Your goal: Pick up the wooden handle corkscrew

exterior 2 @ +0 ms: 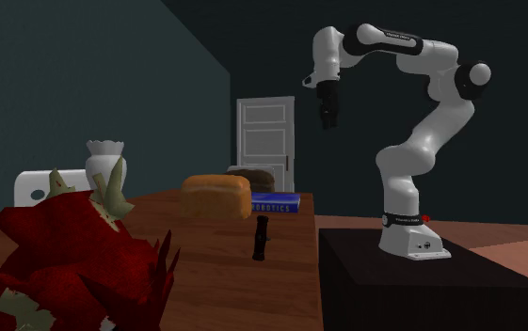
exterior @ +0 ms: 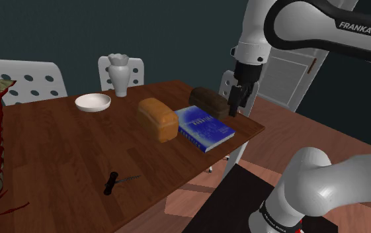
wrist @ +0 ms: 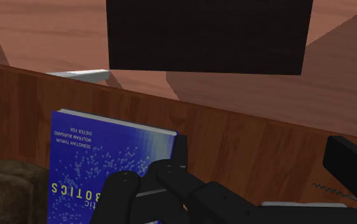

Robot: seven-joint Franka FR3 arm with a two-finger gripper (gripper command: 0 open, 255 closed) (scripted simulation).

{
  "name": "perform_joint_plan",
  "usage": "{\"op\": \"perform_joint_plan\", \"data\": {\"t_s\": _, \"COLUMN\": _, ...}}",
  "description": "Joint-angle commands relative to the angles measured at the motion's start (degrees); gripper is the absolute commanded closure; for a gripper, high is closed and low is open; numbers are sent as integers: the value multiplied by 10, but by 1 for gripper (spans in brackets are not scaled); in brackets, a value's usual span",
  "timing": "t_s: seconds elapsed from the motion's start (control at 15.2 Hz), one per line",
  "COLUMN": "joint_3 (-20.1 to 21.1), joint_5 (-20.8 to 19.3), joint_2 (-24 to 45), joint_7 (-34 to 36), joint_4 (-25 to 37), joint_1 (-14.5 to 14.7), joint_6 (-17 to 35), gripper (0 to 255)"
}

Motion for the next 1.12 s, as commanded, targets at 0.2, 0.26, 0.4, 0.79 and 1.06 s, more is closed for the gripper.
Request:
{"op": "perform_joint_plan", "data": {"t_s": 0.2, "joint_3": 19, "joint_5": 18, "joint_2": 47, "joint_7": 8, "joint_4": 3, "joint_1": 11, "joint_6": 38, "gripper": 0}}
{"op": "perform_joint_plan", "data": {"t_s": 0.26, "joint_3": 26, "joint_5": 23, "joint_2": 64, "joint_7": 11, "joint_4": 5, "joint_1": 15, "joint_6": 50, "gripper": 0}}
{"op": "perform_joint_plan", "data": {"t_s": 0.4, "joint_3": 38, "joint_5": 33, "joint_2": 98, "joint_7": 16, "joint_4": 11, "joint_1": 23, "joint_6": 74, "gripper": 0}}
{"op": "perform_joint_plan", "data": {"t_s": 0.79, "joint_3": 76, "joint_5": 55, "joint_2": 208, "joint_7": 31, "joint_4": 46, "joint_1": 42, "joint_6": 138, "gripper": 0}}
{"op": "perform_joint_plan", "data": {"t_s": 1.06, "joint_3": 101, "joint_5": 62, "joint_2": 286, "joint_7": 42, "joint_4": 82, "joint_1": 54, "joint_6": 173, "gripper": 0}}
